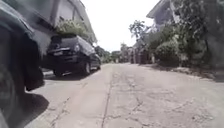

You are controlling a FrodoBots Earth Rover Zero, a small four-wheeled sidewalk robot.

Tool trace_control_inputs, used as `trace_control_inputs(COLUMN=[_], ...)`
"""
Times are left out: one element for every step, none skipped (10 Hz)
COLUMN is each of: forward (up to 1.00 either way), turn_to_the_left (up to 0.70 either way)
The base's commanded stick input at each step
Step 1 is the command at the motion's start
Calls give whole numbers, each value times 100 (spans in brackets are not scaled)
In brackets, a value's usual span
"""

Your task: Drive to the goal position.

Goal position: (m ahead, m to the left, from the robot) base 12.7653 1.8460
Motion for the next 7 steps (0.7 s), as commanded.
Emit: trace_control_inputs(forward=[98,98,98,98,98,98,98], turn_to_the_left=[0,0,0,0,0,0,0])
